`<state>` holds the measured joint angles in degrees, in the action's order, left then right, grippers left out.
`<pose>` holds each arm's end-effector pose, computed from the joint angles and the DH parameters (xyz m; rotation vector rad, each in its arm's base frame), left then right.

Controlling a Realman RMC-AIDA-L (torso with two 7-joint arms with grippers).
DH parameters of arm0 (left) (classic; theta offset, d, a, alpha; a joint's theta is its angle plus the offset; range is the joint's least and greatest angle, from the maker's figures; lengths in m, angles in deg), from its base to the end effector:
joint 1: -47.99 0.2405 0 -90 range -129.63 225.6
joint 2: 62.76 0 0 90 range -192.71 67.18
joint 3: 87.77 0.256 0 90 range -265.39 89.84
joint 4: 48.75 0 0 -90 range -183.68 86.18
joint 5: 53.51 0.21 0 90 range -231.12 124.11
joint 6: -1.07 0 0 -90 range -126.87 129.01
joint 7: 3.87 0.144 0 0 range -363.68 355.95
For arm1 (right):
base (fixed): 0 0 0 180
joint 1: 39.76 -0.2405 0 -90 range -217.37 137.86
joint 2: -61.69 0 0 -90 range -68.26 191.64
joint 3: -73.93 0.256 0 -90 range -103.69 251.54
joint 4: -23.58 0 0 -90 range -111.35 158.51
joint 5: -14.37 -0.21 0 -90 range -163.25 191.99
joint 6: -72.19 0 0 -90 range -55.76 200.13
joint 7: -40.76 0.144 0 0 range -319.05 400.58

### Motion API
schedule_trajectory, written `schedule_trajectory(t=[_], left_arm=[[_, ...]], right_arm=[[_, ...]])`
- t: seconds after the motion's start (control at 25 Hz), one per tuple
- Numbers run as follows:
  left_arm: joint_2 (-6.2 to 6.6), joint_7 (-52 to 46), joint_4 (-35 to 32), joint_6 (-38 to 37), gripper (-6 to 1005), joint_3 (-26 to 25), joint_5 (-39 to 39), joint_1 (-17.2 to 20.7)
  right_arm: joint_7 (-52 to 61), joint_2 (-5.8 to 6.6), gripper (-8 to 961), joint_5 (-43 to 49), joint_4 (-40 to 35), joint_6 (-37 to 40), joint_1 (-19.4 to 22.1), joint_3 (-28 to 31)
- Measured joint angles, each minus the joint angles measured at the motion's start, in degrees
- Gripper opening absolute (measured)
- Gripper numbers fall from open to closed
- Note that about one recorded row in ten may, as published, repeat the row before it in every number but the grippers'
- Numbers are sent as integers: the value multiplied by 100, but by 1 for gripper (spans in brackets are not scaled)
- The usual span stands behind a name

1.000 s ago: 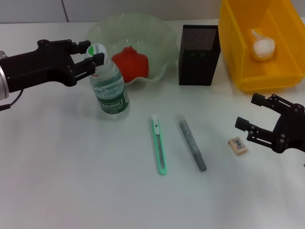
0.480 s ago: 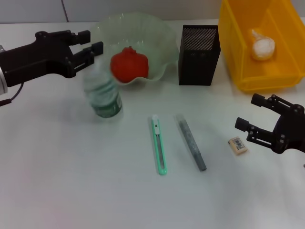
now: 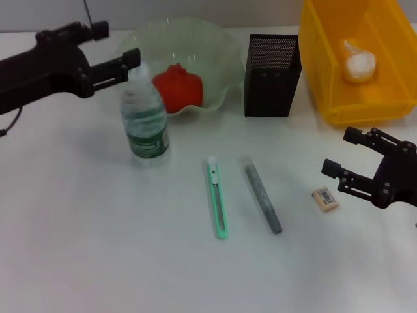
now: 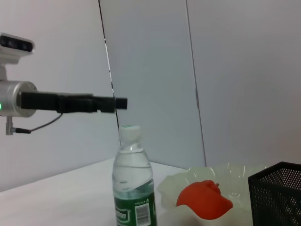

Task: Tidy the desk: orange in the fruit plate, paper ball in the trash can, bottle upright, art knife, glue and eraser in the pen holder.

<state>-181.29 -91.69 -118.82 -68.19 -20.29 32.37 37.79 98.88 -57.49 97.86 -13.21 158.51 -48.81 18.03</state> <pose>-0.2271 0.3265 0.0547 -2.3885 -0.4310 -0.7533 0.3144 0.2522 0.0023 -2.3967 0.4983 0.8774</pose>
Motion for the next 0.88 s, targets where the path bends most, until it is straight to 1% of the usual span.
schedule_trajectory(t=[0.24,0.32,0.36,0.4,0.52,0.56,0.6,0.72,0.8,0.88], left_arm=[[-10,354,-183,-408,770,-143,-351,236],[-9,663,-93,-711,812,-145,-562,314],[-9,901,50,-958,816,-146,-689,351],[-9,987,110,-1025,819,-146,-709,357],[-14,1627,732,-1478,830,-138,-826,343],[-11,1955,1135,-1637,830,-127,-843,295],[-11,2073,1286,-1689,830,-125,-844,276],[-8,2950,2159,-2050,830,-144,-847,172],[-7,3501,2703,-2217,830,-200,-849,122],[-2,3921,3270,-2283,830,-312,-853,62]], right_arm=[[21,0,773,-40,-47,40,35,48],[45,0,773,-42,-93,100,48,127],[85,0,773,-42,-121,138,54,166],[150,0,773,-41,-167,186,57,220],[368,0,773,-16,-337,324,67,376],[436,3,773,-13,-404,377,72,430],[492,5,773,-11,-463,418,75,472],[720,13,772,21,-677,527,89,552],[1064,16,772,158,-964,593,94,561],[1654,14,772,494,-1444,639,85,550]])
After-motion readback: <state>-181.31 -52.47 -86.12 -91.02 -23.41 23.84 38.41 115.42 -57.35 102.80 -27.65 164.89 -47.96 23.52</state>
